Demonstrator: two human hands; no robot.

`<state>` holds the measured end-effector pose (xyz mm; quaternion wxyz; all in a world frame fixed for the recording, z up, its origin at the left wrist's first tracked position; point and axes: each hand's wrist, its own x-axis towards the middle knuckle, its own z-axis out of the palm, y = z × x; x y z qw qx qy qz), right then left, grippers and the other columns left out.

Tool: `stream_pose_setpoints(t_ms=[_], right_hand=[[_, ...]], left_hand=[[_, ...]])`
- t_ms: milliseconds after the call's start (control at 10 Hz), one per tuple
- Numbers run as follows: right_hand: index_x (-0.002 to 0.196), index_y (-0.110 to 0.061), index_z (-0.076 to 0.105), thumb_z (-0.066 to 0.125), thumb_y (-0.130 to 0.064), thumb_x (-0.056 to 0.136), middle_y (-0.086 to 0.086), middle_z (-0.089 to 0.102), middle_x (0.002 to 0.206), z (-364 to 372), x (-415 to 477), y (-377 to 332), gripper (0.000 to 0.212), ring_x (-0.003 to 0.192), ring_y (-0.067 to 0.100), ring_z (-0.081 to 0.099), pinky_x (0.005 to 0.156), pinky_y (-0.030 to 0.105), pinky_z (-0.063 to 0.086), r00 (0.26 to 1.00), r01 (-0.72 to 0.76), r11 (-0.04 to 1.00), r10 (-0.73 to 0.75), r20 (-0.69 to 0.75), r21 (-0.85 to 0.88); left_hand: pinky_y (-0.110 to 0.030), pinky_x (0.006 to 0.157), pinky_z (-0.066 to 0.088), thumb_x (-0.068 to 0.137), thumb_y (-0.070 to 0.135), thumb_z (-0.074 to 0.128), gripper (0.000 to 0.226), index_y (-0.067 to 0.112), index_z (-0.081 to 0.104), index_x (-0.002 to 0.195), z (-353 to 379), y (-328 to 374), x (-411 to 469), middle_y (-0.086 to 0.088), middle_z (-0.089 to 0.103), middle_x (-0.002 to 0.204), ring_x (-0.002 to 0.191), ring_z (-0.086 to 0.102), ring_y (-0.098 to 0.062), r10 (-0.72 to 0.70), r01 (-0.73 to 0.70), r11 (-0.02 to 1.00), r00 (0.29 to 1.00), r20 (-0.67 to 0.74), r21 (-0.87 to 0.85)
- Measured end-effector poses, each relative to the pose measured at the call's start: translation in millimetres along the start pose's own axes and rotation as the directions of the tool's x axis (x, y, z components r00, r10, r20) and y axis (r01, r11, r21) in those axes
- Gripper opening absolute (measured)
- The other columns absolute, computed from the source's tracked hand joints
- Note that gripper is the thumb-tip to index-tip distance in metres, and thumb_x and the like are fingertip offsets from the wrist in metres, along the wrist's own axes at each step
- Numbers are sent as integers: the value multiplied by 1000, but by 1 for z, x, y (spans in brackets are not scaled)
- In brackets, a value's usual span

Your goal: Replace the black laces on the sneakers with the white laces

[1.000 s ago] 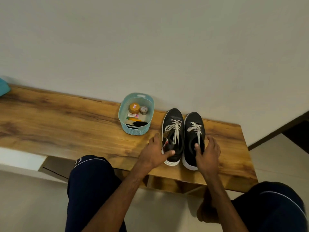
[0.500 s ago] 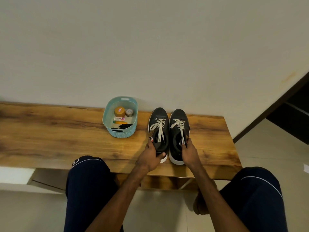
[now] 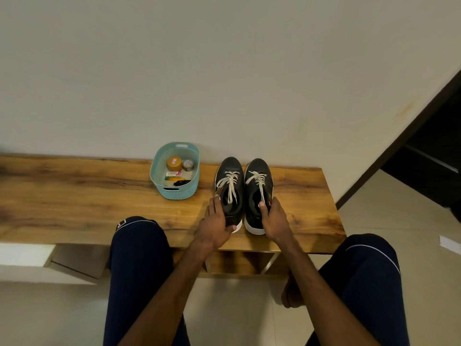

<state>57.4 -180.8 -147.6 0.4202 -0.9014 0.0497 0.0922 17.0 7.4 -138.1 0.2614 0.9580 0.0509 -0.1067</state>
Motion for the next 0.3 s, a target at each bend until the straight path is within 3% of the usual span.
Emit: stream_pose_setpoints(t_ms=[200, 300], right_hand=[[156, -10, 15, 33, -49, 103, 10, 21, 162, -2, -40, -15, 68, 149, 28, 19, 119, 50, 25, 987, 138, 949, -155, -37, -283], [158, -11, 6, 29, -51, 104, 7, 5, 167, -4, -57, -18, 71, 153, 25, 4, 122, 51, 14, 984, 179, 916, -168, 60, -358]], left_hand=[[-49, 121, 22, 96, 50, 52, 95, 14, -13, 155, 5, 16, -59, -6, -13, 165, 152, -2, -23, 96, -61, 969, 986, -136, 239], [-49, 121, 21, 99, 52, 43, 88, 14, -11, 156, 11, 18, -74, -6, -13, 165, 152, -2, -23, 147, -99, 949, 979, -143, 300]])
